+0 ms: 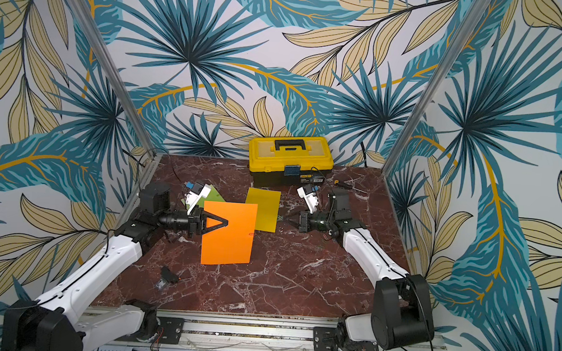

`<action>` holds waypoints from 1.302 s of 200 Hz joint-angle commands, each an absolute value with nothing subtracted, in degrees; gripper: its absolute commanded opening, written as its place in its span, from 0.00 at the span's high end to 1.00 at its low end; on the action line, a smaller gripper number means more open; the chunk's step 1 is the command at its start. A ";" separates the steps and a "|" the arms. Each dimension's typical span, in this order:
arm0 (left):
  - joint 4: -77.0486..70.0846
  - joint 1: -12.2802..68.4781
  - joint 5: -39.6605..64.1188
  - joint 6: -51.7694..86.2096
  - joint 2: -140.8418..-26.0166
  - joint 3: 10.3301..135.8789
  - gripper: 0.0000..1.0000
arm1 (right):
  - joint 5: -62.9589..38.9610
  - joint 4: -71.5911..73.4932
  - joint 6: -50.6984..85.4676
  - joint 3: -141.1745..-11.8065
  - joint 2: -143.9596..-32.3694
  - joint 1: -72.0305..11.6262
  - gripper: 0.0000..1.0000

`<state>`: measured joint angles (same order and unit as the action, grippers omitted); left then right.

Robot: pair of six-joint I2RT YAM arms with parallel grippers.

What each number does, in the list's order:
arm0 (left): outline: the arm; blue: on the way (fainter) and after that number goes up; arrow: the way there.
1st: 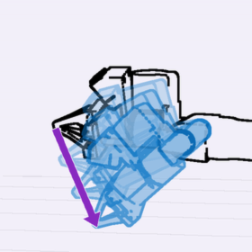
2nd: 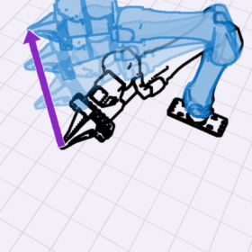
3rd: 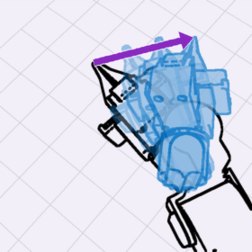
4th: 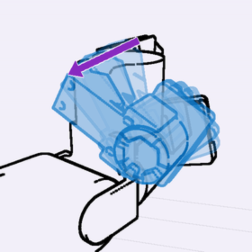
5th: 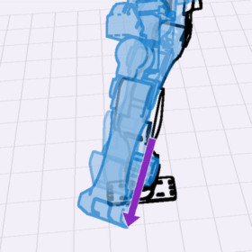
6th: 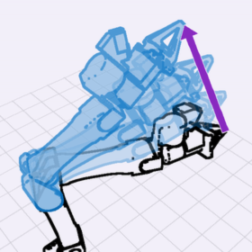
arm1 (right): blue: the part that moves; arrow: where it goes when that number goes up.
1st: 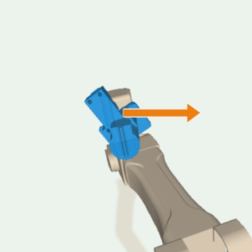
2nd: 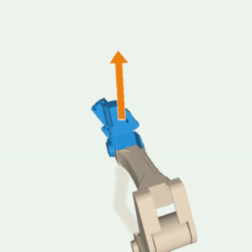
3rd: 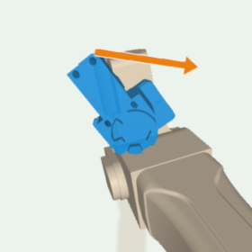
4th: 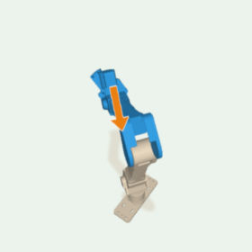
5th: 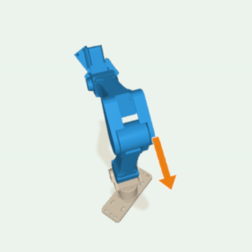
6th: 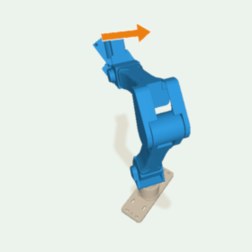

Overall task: Unclip the paperclips from the documents
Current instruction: Remove the paper clip from the document, then place the paper clip at the center of the board.

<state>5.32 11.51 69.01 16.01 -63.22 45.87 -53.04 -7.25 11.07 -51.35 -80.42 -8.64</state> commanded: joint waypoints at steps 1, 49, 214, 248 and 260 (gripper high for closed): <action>4.31 10.96 69.11 15.60 -62.05 44.99 1.00 | -44.27 -8.15 16.46 -47.85 -79.87 -5.01 1.00; 4.26 10.98 69.25 15.73 -61.35 44.30 1.00 | -32.76 -12.96 20.16 -44.29 -81.17 0.67 1.00; 4.29 10.98 68.95 15.56 -61.35 43.86 1.00 | -24.15 -18.63 23.19 -43.81 -89.11 5.01 1.00; 4.31 10.96 68.98 15.56 -61.35 43.86 1.00 | -23.50 -19.22 22.94 -44.38 -89.04 5.01 0.95; 4.24 10.92 68.99 15.56 -61.35 43.86 1.00 | -23.14 -19.73 22.77 -44.65 -88.87 5.01 0.90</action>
